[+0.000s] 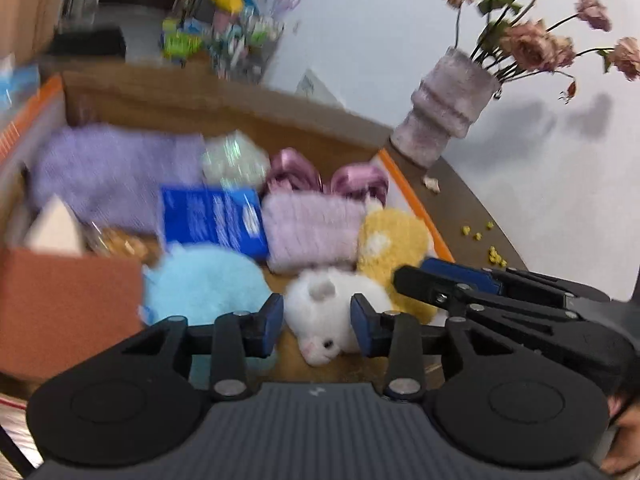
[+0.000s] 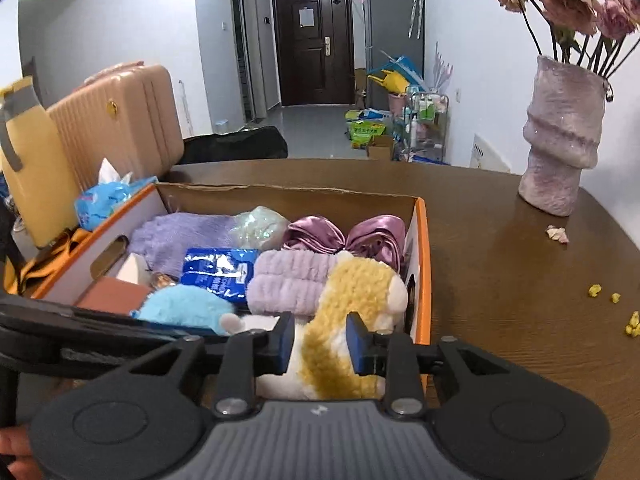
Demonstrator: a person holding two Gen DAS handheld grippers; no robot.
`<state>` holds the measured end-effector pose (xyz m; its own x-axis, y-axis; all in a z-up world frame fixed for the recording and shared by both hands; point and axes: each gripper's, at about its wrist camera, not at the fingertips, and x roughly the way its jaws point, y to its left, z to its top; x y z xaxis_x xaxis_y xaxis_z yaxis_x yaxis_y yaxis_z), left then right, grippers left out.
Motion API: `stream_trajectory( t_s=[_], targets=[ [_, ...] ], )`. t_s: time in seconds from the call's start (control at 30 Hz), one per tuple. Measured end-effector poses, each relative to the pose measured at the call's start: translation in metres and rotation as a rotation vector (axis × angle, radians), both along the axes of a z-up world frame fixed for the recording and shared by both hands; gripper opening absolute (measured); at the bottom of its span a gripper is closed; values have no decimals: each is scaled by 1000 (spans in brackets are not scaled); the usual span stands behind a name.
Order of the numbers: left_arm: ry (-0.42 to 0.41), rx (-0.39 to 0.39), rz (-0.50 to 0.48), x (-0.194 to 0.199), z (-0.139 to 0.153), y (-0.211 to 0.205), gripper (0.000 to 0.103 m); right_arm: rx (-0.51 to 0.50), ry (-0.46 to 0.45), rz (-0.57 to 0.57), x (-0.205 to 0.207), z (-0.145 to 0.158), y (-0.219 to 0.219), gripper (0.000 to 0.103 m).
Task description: Organize soft objects
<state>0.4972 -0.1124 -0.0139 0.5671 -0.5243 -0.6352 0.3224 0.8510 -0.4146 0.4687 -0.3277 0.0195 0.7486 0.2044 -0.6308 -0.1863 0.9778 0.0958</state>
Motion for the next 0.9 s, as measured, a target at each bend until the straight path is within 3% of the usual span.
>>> stream_trajectory(
  t_s=[0.13, 0.23, 0.4, 0.43, 0.47, 0.5, 0.53, 0.57, 0.67, 0.9],
  targets=[
    [-67, 50, 19, -10, 33, 14, 43, 9, -63, -21, -9, 32, -13, 34],
    [-136, 133, 44, -27, 59, 26, 44, -10, -106, -21, -25, 59, -14, 36],
    [-333, 253, 138, -72, 104, 50, 63, -33, -190, -11, -64, 99, -6, 46],
    [-379, 270, 160, -83, 112, 55, 74, -26, -218, -8, -75, 105, -4, 51],
    [-434, 284, 191, -95, 118, 60, 86, -20, -252, -3, -85, 109, -2, 61],
    [-481, 288, 226, -105, 122, 64, 90, -17, -305, 0, -97, 112, 1, 69],
    [-527, 288, 264, -115, 126, 68, 94, -20, -367, -7, -108, 113, 4, 88],
    [-567, 285, 294, -125, 128, 72, 97, -29, -430, -17, -119, 112, 8, 96],
    [-615, 284, 321, -146, 130, 76, 98, -72, -532, -46, -142, 104, 21, 97],
    [-652, 284, 317, -176, 131, 78, 100, -42, -566, -79, -166, 99, 30, 97]
  ],
)
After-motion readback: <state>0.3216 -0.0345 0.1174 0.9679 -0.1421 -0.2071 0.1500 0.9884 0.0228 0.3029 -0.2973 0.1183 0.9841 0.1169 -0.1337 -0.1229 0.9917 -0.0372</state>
